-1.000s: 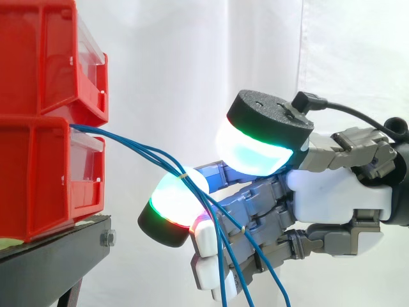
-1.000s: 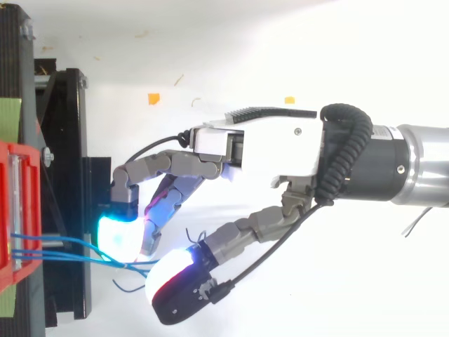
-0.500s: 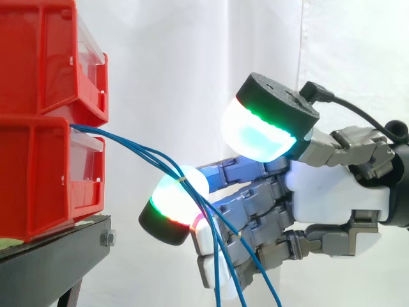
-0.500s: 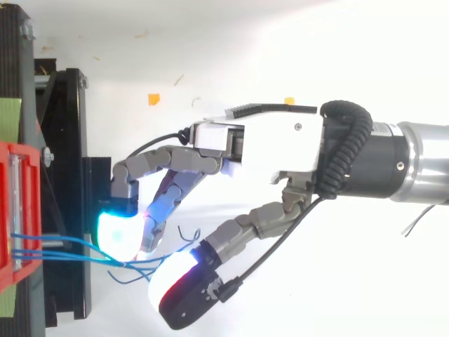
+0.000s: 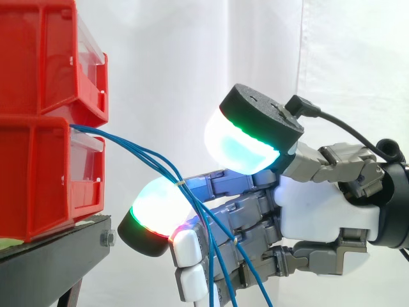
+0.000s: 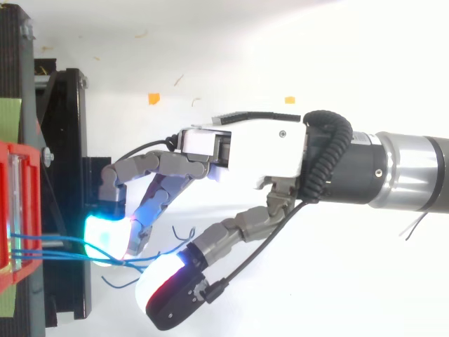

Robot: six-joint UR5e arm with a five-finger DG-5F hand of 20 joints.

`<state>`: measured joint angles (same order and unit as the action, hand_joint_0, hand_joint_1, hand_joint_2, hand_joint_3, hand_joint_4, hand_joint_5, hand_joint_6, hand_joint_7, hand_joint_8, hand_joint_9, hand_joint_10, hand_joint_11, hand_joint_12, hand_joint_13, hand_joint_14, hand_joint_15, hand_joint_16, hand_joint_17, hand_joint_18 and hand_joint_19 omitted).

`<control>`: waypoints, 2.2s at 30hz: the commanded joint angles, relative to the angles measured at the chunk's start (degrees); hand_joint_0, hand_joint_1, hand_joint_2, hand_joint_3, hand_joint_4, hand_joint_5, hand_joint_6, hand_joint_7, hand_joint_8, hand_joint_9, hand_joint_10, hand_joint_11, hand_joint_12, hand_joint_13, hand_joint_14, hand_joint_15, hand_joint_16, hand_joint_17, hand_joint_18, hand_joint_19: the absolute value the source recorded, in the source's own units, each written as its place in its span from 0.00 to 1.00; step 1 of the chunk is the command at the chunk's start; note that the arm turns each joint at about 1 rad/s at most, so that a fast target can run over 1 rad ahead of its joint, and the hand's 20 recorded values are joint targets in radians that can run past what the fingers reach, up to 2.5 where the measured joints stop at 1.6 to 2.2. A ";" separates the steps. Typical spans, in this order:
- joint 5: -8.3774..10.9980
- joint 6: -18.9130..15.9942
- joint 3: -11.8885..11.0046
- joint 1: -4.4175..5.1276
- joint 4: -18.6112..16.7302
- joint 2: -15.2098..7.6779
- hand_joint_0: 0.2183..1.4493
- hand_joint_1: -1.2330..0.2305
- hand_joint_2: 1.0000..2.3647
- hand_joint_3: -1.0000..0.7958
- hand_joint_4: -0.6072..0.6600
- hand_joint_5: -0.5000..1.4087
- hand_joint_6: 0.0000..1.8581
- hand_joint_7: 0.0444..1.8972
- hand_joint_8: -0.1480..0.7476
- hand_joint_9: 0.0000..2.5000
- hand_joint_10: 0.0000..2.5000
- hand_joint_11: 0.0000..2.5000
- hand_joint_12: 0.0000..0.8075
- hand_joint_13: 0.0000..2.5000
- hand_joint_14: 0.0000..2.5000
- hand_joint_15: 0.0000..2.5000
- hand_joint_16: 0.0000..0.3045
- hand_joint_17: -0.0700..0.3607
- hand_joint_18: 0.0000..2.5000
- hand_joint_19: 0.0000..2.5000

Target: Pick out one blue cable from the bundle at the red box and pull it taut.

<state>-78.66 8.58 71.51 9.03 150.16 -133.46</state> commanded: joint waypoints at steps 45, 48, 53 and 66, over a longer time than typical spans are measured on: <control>0.00 -1.90 -0.84 0.82 0.75 -0.13 0.32 0.36 0.01 0.54 0.62 0.17 0.48 0.31 0.49 0.37 0.01 0.23 0.44 0.37 0.01 0.22 0.17 0.43 0.28 0.26; -2.02 -2.69 -1.02 0.12 1.19 -0.05 0.33 0.36 0.01 0.54 0.64 0.17 0.48 0.31 0.50 0.37 0.01 0.23 0.44 0.38 0.01 0.23 0.17 0.44 0.28 0.26; -3.51 -3.21 -1.28 -0.59 1.27 -0.05 0.25 0.36 0.00 0.31 0.66 0.17 0.46 0.34 0.49 0.39 0.01 0.24 0.43 0.38 0.01 0.23 0.16 0.42 0.28 0.27; -4.04 -3.30 -1.46 -0.68 1.19 -0.13 0.33 0.29 0.00 0.31 0.55 0.19 0.49 0.41 0.47 0.47 0.01 0.27 0.40 0.42 0.01 0.24 0.14 0.39 0.31 0.26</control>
<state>-82.66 5.31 70.06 8.36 151.42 -133.57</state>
